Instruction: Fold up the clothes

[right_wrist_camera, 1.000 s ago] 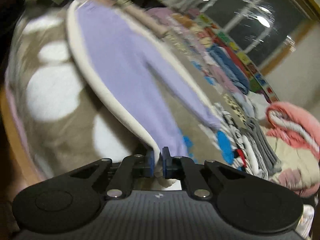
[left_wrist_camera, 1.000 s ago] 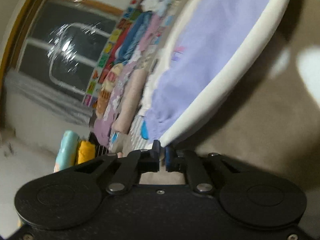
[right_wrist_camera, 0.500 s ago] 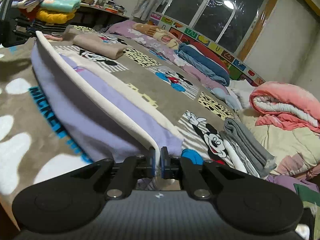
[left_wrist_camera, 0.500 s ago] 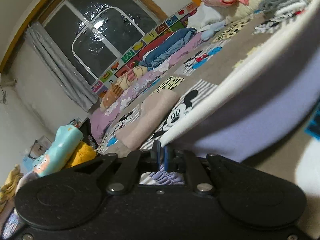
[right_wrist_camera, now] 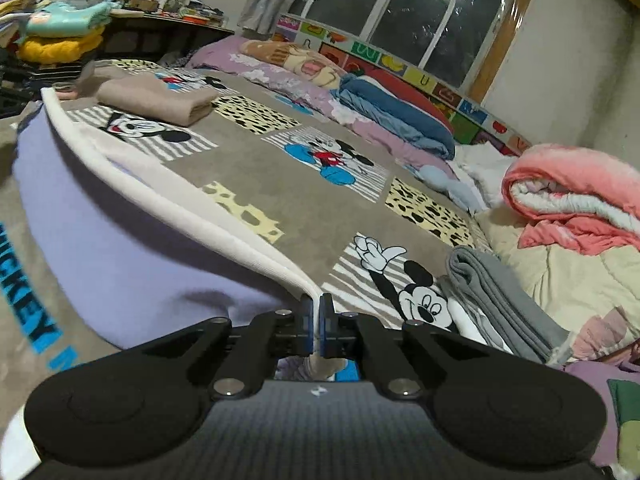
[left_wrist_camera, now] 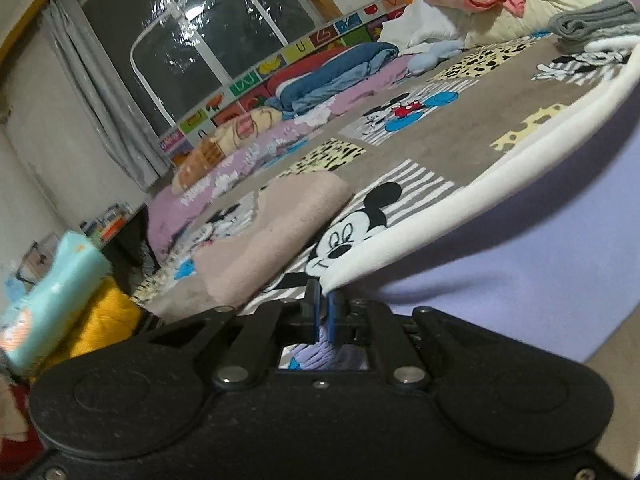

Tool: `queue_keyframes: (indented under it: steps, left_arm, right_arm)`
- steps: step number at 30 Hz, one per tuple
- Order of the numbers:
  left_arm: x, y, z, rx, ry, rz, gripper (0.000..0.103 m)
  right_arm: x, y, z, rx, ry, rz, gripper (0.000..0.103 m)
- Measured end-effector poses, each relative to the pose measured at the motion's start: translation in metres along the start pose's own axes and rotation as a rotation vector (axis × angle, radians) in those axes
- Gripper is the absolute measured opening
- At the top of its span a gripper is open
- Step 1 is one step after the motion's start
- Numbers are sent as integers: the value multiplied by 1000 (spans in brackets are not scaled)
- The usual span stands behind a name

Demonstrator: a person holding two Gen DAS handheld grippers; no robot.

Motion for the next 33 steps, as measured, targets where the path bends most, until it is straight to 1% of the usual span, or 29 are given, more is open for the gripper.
queue_keyframes:
  steps: [9, 14, 20, 26, 33]
  left_arm:
    - [4, 0, 41, -40, 62, -64, 2]
    - [3, 5, 54, -74, 92, -95, 2]
    - [-2, 7, 66, -100, 124, -156, 2]
    - [-4, 3, 77, -119, 132, -195, 2]
    - [-6, 6, 87, -158, 136, -278, 2]
  right_arm:
    - [17, 8, 55, -88, -22, 45, 3]
    - [23, 10, 77, -143, -56, 57, 3]
    - [29, 7, 99, -182, -66, 72, 3]
    - [37, 8, 119, -218, -74, 117, 3]
    - [41, 11, 136, -246, -74, 160, 3]
Point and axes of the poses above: each gripper's, at about its wrist camera, not at the fingertips, and z roughly the way its jaws point, x to its right, y to its underside, the point moved 4 cm from there along z, roughly the way its jaws point, and after that the axes turned 6 degrees about x, right-handed, at the moved point
